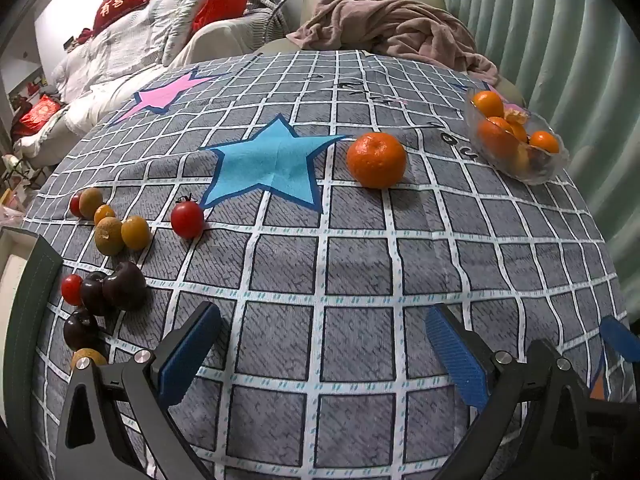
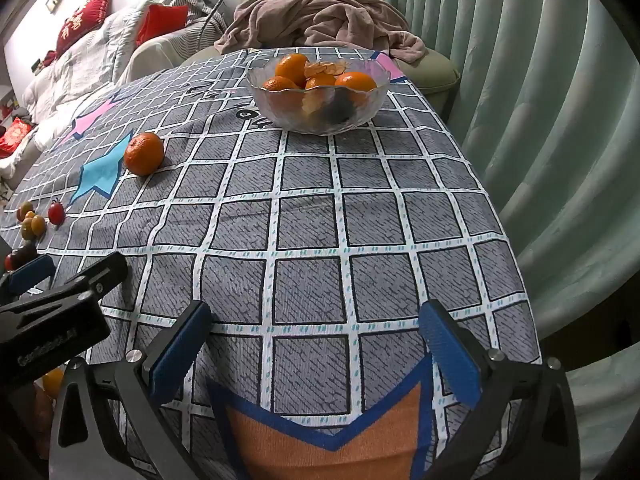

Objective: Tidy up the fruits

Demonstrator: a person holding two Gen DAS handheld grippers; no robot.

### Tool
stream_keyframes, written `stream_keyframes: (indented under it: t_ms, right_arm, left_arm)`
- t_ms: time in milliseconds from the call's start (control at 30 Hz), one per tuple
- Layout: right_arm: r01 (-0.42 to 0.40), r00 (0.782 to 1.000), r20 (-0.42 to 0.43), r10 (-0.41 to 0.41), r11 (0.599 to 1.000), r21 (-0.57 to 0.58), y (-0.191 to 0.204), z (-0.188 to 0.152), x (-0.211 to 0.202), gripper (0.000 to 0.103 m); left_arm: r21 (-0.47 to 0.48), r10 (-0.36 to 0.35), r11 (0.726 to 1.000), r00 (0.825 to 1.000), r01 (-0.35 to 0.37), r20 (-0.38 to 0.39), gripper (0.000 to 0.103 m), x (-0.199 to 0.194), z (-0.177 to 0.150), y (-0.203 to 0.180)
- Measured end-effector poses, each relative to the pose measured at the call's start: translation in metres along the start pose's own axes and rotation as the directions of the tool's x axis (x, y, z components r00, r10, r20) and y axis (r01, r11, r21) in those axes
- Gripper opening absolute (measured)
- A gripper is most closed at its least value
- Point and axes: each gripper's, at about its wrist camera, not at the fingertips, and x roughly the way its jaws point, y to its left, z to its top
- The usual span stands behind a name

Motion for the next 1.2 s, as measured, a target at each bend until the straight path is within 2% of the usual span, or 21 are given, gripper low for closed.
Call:
stream_keyframes:
  t_ms: [100,133,233,333,400,600,733,933,1200]
  right_arm:
    - [0.004,0.999,-0.033,-0.004,1.0,0.006,0.0,-0.001,-0.002,0.103]
    - [0.023,0.998,-0.066,-0.022,1.0,0.009,0.005,-0.001,0.002,0.103]
    - [-0.037,0.999,-0.037,0.038,0.999,0.036,0.006,-0.012,-0.02,0.103]
    - [-0.086,0.996,-0.018,0.086,0.996,-0.001,0.013,-0.021,-0.046,0.103]
    - [-0.106,0.994,-0.032,0.105,0.994,-0.024,0.022,-0.02,-0.057,0.103]
    - [-0.188,0.982,-0.044,0.186,0.98,-0.058,0.051,-0.029,-0.089,0.103]
    - [-0.226,0.974,-0.038,0.224,0.971,-0.079,0.067,-0.039,-0.11,0.103]
    - [-0.247,0.969,-0.041,0.244,0.962,-0.116,0.086,-0.053,-0.132,0.103]
    - [-0.25,0.968,-0.071,0.242,0.957,-0.149,0.098,-0.073,-0.141,0.103]
  left_arm:
    - [-0.02,-0.054,0.998,0.998,0.053,-0.018,0.103,-0.01,0.0,0.004]
    - [-0.033,-0.087,0.996,0.996,0.088,0.022,0.103,-0.018,-0.008,0.011]
    - [-0.034,-0.112,0.993,0.991,0.114,0.071,0.103,-0.047,-0.019,0.022]
    - [-0.05,-0.154,0.987,0.988,0.156,0.028,0.103,-0.061,-0.012,0.04]
    - [-0.041,-0.172,0.984,0.985,0.173,0.027,0.103,-0.074,-0.019,0.053]
    - [-0.031,-0.137,0.99,0.99,0.136,-0.016,0.103,-0.107,-0.049,0.091]
    - [-0.03,-0.084,0.996,0.995,0.082,-0.056,0.103,-0.121,-0.076,0.106]
    - [-0.052,-0.05,0.998,0.995,0.046,-0.091,0.103,-0.136,-0.115,0.121]
    - [-0.058,-0.014,0.998,0.993,0.007,-0.116,0.103,-0.143,-0.132,0.126]
